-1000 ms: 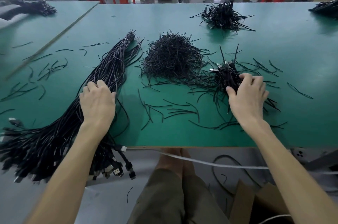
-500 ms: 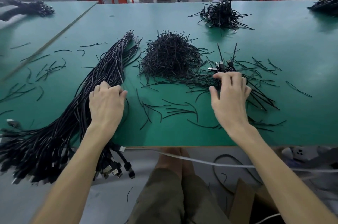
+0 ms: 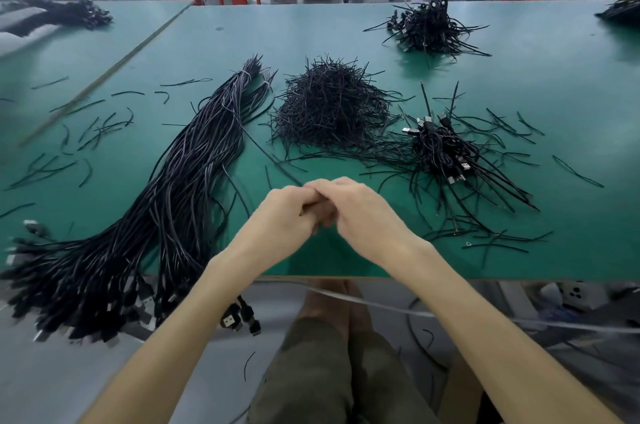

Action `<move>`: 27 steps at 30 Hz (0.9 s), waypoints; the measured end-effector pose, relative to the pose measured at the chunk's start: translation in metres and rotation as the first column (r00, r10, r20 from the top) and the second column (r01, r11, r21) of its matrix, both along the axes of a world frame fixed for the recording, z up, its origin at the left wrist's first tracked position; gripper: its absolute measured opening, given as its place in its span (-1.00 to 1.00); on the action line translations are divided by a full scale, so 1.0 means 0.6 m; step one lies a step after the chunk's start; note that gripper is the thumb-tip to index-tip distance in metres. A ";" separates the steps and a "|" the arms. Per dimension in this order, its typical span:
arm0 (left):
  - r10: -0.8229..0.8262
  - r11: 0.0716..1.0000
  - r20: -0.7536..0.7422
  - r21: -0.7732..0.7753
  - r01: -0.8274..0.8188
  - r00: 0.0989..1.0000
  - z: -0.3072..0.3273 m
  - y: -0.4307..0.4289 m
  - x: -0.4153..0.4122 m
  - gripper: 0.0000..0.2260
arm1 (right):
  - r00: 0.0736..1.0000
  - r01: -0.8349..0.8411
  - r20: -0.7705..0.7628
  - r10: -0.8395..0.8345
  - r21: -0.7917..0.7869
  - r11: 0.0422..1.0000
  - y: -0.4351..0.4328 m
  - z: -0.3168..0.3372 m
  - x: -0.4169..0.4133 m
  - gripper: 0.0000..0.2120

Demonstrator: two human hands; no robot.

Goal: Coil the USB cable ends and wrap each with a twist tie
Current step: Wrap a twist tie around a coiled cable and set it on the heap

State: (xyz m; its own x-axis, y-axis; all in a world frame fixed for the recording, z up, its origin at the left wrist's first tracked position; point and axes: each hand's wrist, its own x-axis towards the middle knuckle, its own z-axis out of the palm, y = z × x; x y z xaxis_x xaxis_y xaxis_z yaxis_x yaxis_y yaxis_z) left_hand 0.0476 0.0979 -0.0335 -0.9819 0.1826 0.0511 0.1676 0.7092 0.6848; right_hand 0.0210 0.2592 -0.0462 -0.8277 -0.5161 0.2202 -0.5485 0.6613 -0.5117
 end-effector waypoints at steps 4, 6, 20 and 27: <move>0.021 0.983 0.129 0.177 -0.044 0.991 0.013 -0.020 -0.008 -0.62 | 0.952 0.223 -0.214 -0.221 -0.014 0.975 0.028 0.006 -0.012 -0.60; 0.001 0.956 0.180 0.289 -0.053 0.984 0.020 -0.034 -0.005 -0.62 | 0.904 0.332 -0.232 -0.359 -0.148 0.932 0.047 0.022 -0.026 -0.57; 0.166 0.880 0.053 0.442 -0.172 0.985 0.014 -0.072 -0.033 -0.82 | 0.968 0.192 -0.157 -0.194 -0.023 0.981 0.066 0.043 -0.007 -0.59; -0.030 0.103 0.397 0.914 -0.392 0.917 0.004 -0.106 -0.030 -0.78 | 0.996 0.092 0.002 -0.092 -0.039 0.995 0.034 0.034 0.018 -0.61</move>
